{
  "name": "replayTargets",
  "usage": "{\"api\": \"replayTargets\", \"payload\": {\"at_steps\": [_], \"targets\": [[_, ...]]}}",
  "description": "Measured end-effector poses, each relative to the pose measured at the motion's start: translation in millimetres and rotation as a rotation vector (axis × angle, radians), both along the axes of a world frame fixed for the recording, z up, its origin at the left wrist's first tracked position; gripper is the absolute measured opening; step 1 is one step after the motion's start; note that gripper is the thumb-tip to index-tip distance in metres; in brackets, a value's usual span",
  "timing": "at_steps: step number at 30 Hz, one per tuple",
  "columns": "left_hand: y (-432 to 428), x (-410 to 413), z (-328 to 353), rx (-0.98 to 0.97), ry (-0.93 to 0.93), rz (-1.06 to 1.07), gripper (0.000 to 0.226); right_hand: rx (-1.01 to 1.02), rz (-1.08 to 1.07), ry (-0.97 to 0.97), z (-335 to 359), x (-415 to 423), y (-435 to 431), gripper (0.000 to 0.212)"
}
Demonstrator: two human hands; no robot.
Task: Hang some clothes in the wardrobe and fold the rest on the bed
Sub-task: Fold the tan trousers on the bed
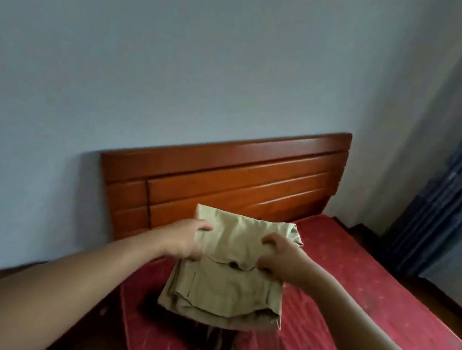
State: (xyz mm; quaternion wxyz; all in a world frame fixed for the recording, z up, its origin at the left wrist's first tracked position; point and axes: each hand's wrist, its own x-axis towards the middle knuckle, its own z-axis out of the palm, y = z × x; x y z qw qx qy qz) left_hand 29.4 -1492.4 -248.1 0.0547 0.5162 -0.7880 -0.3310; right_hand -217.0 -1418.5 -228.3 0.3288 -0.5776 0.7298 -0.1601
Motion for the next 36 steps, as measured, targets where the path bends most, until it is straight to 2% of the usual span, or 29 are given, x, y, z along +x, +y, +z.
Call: {"api": "replayTargets", "payload": {"at_steps": [8, 16, 21, 26, 30, 34, 36], "targets": [[77.0, 265.0, 57.4, -0.114, -0.072, 0.468, 0.083, -0.055, 0.570, 0.044, 57.5, 254.7, -56.9, 0.063], [252.1, 495.5, 58.0, -0.142, -0.036, 1.012, 0.085, -0.120, 1.060, 0.028, 60.3, 541.7, 2.2, 0.066], [347.7, 588.9, 52.2, -0.161, -0.011, 1.233, 0.084, -0.144, 1.279, 0.021, 56.6, 677.8, 61.1, 0.066], [413.9, 650.1, 40.1, -0.210, -0.008, 1.429, 0.082, -0.255, 1.488, 0.053, 46.2, 782.6, 100.2, 0.059], [438.8, 687.2, 27.5, -0.241, 0.030, 1.573, 0.079, -0.267, 1.574, 0.027, 27.0, 860.6, 114.8, 0.058], [443.7, 732.4, 16.7, -0.218, 0.057, 1.711, 0.057, -0.277, 1.652, 0.042, 5.3, 943.3, 116.4, 0.062], [438.6, 757.6, 13.6, -0.219, 0.076, 1.769, 0.052, -0.270, 1.689, 0.044, -3.5, 985.5, 112.3, 0.065]]}}
